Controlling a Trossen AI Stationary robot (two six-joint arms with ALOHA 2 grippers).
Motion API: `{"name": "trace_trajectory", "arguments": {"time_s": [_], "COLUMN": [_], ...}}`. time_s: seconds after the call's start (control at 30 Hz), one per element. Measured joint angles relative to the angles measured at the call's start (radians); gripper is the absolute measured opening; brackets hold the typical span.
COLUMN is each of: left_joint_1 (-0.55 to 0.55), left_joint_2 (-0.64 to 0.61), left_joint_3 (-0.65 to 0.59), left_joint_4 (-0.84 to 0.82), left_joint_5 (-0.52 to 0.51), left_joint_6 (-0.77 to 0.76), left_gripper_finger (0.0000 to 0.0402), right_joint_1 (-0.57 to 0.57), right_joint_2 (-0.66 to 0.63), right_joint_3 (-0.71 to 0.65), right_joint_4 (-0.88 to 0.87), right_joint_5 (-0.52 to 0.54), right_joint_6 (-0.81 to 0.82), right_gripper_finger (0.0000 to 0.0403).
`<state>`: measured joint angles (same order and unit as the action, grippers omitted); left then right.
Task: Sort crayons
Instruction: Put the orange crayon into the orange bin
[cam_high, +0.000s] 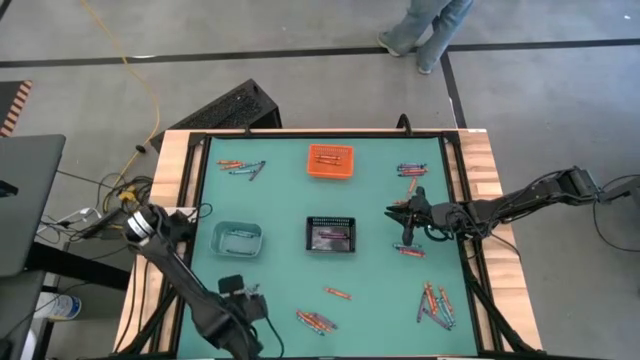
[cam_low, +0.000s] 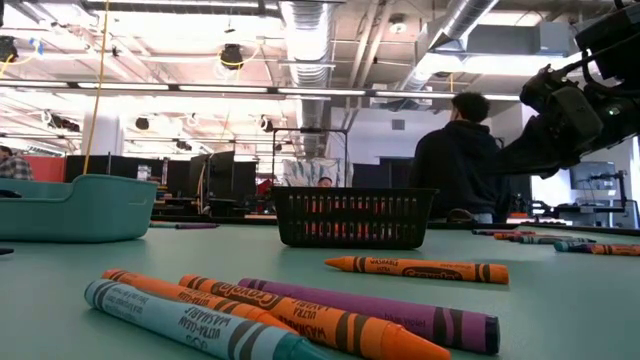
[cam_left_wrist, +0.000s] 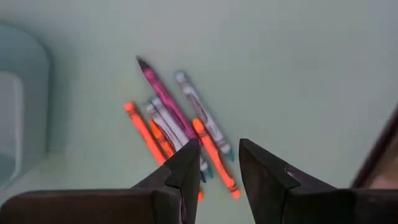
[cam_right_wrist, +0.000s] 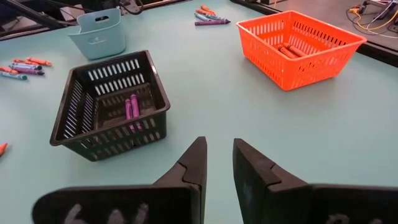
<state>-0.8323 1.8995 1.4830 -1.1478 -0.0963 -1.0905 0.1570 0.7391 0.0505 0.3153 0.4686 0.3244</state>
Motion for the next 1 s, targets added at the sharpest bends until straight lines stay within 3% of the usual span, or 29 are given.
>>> {"name": "trace_trajectory", "arguments": {"time_s": [0.3, 0.47, 0.67, 0.83, 1.0], "left_joint_1": [0.031, 0.065, 0.102, 0.104, 0.100], "left_joint_2": [0.011, -0.014, -0.213, -0.423, -0.488], "left_joint_3": [0.000, -0.076, -0.336, -0.550, -0.716], "left_joint_4": [-0.161, -0.122, 0.023, 0.329, 0.552], "left_joint_5": [-0.105, -0.129, -0.101, -0.087, -0.059], "left_joint_6": [0.013, 0.068, 0.028, -0.070, -0.161], "left_gripper_finger": [0.0100, 0.0100, 0.0100, 0.0100, 0.0100], "right_joint_1": [-0.001, -0.001, -0.001, -0.001, -0.001], "right_joint_2": [0.000, 0.000, 0.000, 0.000, 0.000], "right_joint_3": [0.000, 0.000, 0.000, 0.000, 0.000], "right_joint_4": [0.000, 0.000, -0.001, -0.001, -0.001], "right_joint_5": [0.000, 0.000, 0.000, 0.000, 0.000], "right_joint_6": [0.000, -0.002, -0.003, -0.003, -0.018], "right_gripper_finger": [0.0074, 0.0074, 0.0074, 0.0074, 0.0074]}}
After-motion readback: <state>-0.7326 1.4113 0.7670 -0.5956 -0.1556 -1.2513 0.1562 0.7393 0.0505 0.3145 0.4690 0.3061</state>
